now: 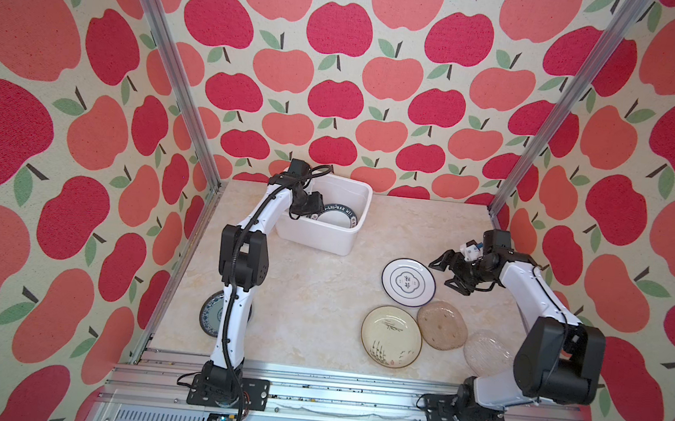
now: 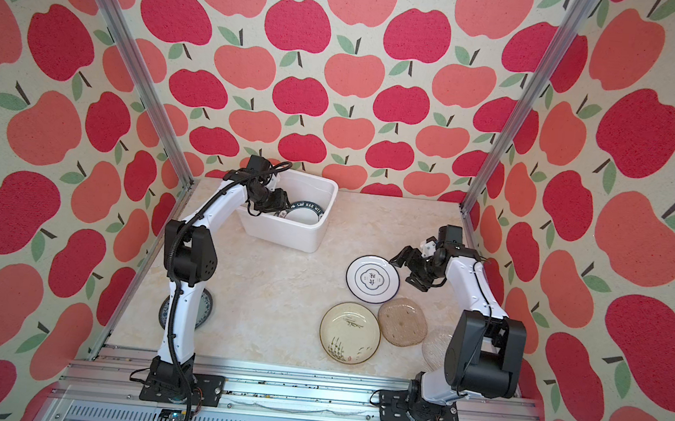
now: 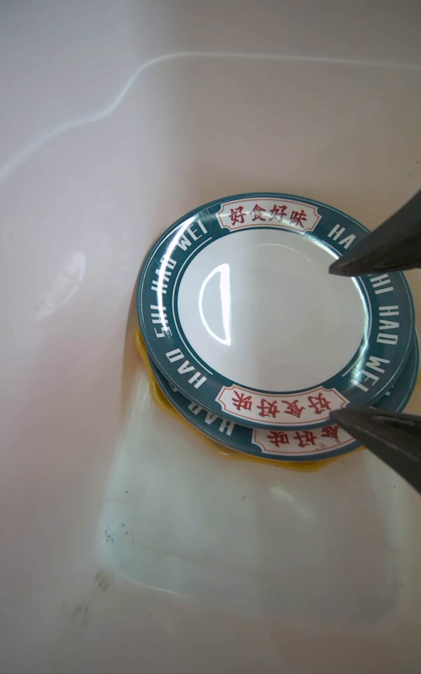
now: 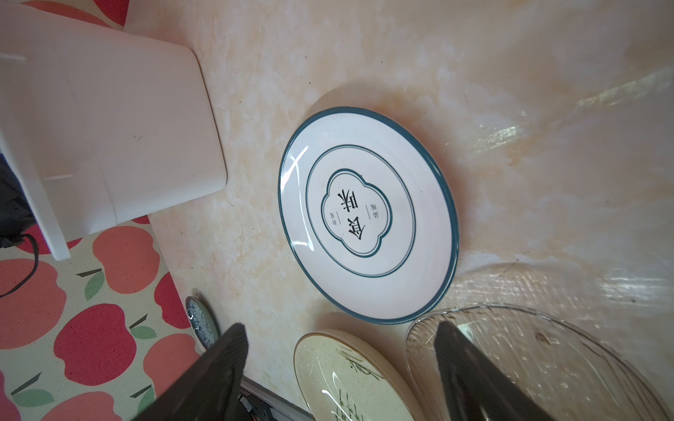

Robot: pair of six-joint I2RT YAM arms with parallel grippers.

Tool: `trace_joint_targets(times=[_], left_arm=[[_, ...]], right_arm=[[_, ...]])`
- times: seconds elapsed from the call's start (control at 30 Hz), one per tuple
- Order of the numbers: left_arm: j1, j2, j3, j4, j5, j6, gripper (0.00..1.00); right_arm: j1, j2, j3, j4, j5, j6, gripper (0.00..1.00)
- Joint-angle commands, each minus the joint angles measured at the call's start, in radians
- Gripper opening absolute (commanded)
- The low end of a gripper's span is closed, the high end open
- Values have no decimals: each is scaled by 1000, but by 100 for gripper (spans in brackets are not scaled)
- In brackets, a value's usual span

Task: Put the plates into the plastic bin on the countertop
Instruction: 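Lower the plate into the bin with the left gripper and release it, then grip the teal-rimmed white plate with the right gripper and lift it upright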

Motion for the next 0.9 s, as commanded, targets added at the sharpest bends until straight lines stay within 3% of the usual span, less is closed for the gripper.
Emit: trace_joint_targets(times=[0.0,0.37,0.6,0.7,0.87], left_arm=[[-5,15,-12,-10,-46,18,67],[1,-122,36,49,-125,28,90],[-15,-249,60,33,45,87,94],[-32,-315,8,33,147,107,100],[-75,-424,-121,75,263,104,99]], right_arm=[[-1,-13,-11,-4,-17,-4,84],[-4,41,-19,-31,77,-67,92],[-13,116,-47,37,73,-111,91],[-24,144,-74,77,49,-115,89],[-39,185,-107,164,-12,-112,86]])
